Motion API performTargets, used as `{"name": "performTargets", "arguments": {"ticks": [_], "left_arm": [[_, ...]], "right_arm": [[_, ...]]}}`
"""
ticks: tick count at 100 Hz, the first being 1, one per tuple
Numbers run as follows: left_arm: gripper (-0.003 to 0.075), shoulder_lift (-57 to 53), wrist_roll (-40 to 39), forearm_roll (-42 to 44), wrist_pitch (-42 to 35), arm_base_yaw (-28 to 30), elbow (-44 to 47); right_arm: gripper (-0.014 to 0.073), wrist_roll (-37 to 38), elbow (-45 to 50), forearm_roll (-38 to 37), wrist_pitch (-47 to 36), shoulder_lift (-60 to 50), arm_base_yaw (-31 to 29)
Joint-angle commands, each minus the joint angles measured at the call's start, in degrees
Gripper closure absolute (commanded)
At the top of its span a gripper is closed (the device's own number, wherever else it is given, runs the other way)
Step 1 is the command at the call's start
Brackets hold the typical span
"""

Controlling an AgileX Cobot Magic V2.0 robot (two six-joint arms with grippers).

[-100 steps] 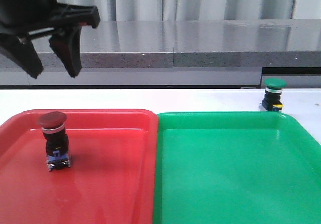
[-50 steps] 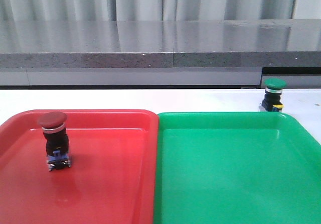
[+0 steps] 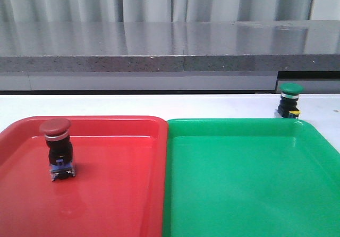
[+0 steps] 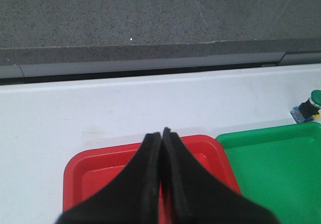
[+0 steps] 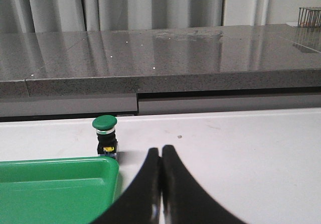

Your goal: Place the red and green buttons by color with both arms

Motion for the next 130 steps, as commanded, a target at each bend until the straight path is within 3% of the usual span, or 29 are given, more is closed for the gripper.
{"name": "performTargets", "arguments": {"ticks": [1, 25, 51, 78, 95, 109, 119, 130], "left_arm": [[0.0741, -3.64, -0.44, 0.77, -6.99, -0.41, 1.43], [0.0741, -9.91, -0.44, 0.87, -8.25, -0.41, 8.68], [0.0741, -15.68, -0.32, 4.95, -20.13, -0.3, 19.17], [0.0741, -21.19, -0.01, 8.49, -22.65, 0.13, 25.06], [0.0741, -25.0, 13.82, 1.87, -24.79, 5.57, 27.22], [0.0741, -27.93, 26.32, -8.1, -34.23, 11.93, 31.89], [0.0741, -29.62, 28.74, -11.37, -40.53, 15.11, 36.17], [0.0741, -32.26, 28.74, -12.46, -41.52, 16.47, 39.23]], "right_arm": [[0.0651, -0.46, -1.05, -0.05, -4.32, -1.08, 0.13], [0.0651, -0.46, -1.05, -0.05, -4.32, -1.08, 0.13], [0.0651, -0.46, -1.05, -0.05, -4.32, -1.08, 0.13], [0.0651, -0.46, -1.05, -0.05, -4.32, -1.08, 0.13], [0.0651, -0.46, -1.05, -0.05, -4.32, -1.08, 0.13], [0.0651, -0.46, -1.05, -0.05, -4.32, -1.08, 0.13], [0.0651, -0.46, -1.05, -0.05, -4.32, -1.08, 0.13], [0.0651, -0.46, -1.05, -0.05, -4.32, -1.08, 0.13]]}}
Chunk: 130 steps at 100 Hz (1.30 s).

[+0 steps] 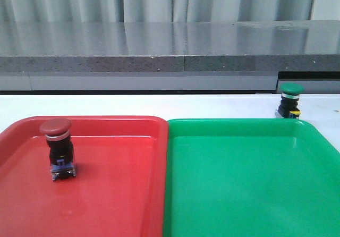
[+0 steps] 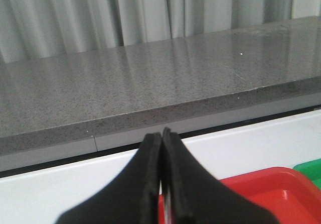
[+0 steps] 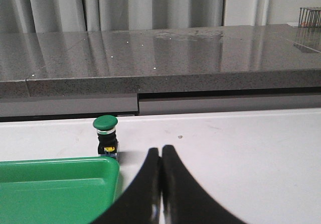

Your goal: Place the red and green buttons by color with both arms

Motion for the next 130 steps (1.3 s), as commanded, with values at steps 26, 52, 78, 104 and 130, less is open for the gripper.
{"name": "performTargets", "arguments": {"ticks": [26, 52, 78, 104, 130], "left_arm": [[0.0741, -9.66, 1.19, -3.19, -7.18, 7.32, 7.2], [0.0741, -19.91, 2.8, -6.7, -7.07, 10.81, 13.59], [0.0741, -26.02, 6.52, -10.33, -4.31, 12.3, 17.48], [0.0741, -25.79, 6.52, -10.33, -2.43, 12.17, 17.48], [0.0741, -25.79, 6.52, -10.33, -2.65, 12.17, 17.48]], "right_arm": [[0.0651, -0.46, -1.05, -0.05, -4.32, -1.08, 0.13], [0.0651, -0.46, -1.05, -0.05, -4.32, -1.08, 0.13], [0.0651, -0.46, -1.05, -0.05, -4.32, -1.08, 0.13], [0.0651, -0.46, -1.05, -0.05, -4.32, -1.03, 0.13], [0.0651, -0.46, -1.05, -0.05, -4.32, -1.03, 0.13]]}}
